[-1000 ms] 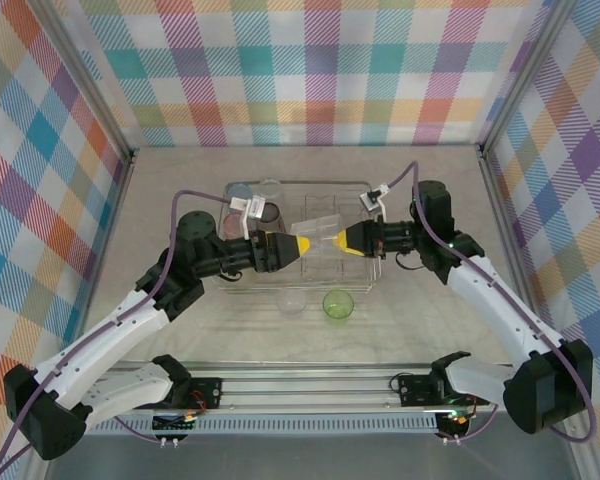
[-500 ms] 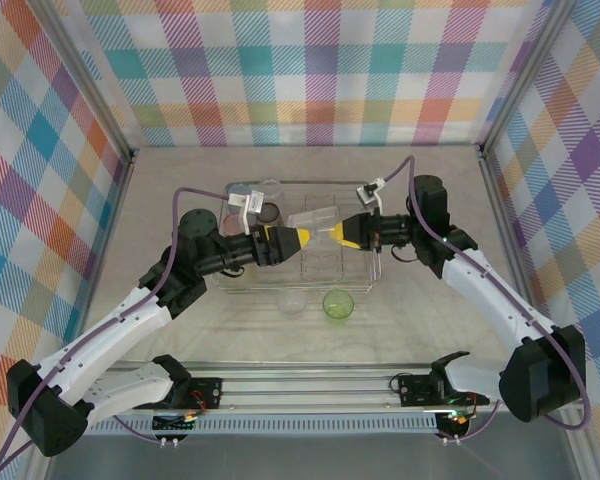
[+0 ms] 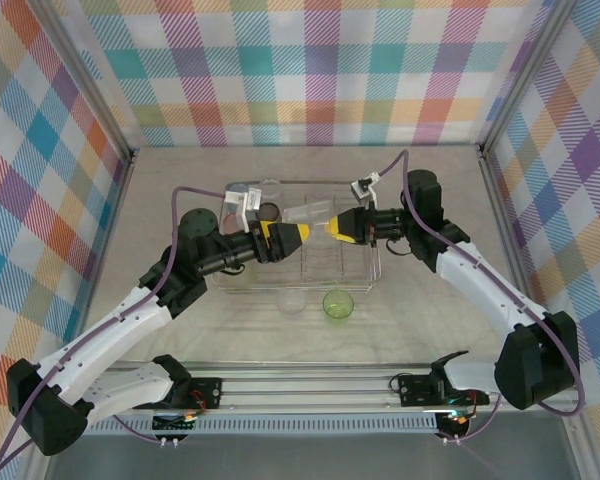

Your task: Load the cups into the dish rack

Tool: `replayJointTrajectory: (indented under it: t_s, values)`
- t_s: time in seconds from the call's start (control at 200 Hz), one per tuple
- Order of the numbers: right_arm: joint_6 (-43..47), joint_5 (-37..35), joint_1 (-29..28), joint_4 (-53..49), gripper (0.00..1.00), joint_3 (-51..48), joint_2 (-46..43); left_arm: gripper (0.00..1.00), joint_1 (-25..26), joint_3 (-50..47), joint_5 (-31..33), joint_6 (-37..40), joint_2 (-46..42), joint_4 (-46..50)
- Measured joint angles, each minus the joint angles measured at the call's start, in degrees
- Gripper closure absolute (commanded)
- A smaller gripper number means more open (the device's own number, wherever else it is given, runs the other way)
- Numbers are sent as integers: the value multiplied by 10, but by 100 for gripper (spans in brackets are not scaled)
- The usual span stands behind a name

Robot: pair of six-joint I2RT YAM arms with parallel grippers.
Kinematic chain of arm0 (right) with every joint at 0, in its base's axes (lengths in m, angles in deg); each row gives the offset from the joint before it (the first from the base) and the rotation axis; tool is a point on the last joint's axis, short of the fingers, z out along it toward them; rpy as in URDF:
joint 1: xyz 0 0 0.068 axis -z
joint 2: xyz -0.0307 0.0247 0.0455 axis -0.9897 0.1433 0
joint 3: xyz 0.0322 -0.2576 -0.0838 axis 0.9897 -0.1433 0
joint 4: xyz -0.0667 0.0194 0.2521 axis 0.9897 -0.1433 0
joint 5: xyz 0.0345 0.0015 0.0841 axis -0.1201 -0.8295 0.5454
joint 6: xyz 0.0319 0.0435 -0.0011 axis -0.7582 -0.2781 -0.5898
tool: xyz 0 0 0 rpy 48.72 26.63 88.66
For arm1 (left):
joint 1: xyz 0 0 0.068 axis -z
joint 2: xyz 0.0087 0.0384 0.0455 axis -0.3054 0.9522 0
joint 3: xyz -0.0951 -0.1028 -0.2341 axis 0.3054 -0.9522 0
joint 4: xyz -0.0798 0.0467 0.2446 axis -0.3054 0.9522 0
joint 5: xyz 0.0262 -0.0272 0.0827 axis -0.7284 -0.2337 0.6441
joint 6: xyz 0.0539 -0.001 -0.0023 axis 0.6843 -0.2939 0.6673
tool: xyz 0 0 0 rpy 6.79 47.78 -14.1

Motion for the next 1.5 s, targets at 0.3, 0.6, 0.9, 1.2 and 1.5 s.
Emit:
replayJointTrajectory:
  t_s: [0.3, 0.6, 0.9, 1.2, 1.5]
  values:
    - [33, 0, -14, -27, 100, 1, -19, 0, 20, 14, 22, 42, -26, 60]
    - [76, -7, -21, -70, 100, 1, -38, 0, 32, 25, 25, 64, -31, 104]
    - [113, 9, -38, -105, 100, 13, -45, 0, 40, 26, 21, 90, -50, 126]
    - [113, 19, -38, -100, 100, 15, -44, 0, 33, 26, 5, 87, -54, 123]
    - [87, 32, -44, -53, 100, 20, -15, 11, 32, 25, -39, 57, -21, 71]
